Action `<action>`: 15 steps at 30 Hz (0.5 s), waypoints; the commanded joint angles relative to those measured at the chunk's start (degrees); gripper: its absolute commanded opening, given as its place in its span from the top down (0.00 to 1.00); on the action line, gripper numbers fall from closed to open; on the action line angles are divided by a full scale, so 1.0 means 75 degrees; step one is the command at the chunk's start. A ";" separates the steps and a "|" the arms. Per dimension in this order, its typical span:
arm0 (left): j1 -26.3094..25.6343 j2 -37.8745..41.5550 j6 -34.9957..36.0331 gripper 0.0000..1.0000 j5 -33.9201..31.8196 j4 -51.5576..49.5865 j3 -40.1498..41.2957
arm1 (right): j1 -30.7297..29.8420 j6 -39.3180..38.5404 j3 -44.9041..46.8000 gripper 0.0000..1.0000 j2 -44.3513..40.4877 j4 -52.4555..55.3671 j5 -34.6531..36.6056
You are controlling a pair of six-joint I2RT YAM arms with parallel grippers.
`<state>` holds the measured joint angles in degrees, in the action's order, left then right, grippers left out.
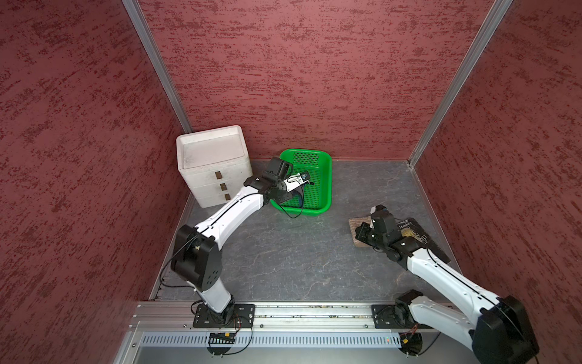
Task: Fold the square dishcloth
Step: Pick up the cleaning item from the bin, then flatten out the cleaning item at the center of the board.
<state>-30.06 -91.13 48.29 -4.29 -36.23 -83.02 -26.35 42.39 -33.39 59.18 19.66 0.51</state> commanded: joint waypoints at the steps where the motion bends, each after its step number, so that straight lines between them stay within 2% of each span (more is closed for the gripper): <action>1: -0.0587 0.1028 0.0228 1.00 -0.0311 0.0034 0.0173 | -0.0525 -0.0288 -0.0266 0.82 -0.0242 0.0310 0.0488; 5: -0.1473 0.2103 0.0275 1.00 -0.0609 -0.0546 0.0113 | -0.1502 -0.0802 -0.0308 0.64 -0.0815 -0.0106 0.0645; 7: -0.1875 0.2551 0.0259 1.00 -0.0705 -0.0945 0.0038 | -0.2281 -0.1384 -0.0205 0.51 -0.1235 -0.0474 0.0989; 10: -0.2409 0.3171 0.0221 1.00 -0.0940 -0.1388 -0.0036 | -0.3318 -0.1987 -0.0002 0.37 -0.1798 -0.0984 0.1488; 15: -0.2558 0.3684 -0.0089 1.00 -0.0714 -0.2135 -0.0234 | -0.5013 -0.3004 0.0443 0.15 -0.2245 -0.2048 0.2480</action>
<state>-49.30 -64.36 49.34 -9.52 -47.00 -83.26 -59.09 27.27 -32.08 43.09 11.09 12.01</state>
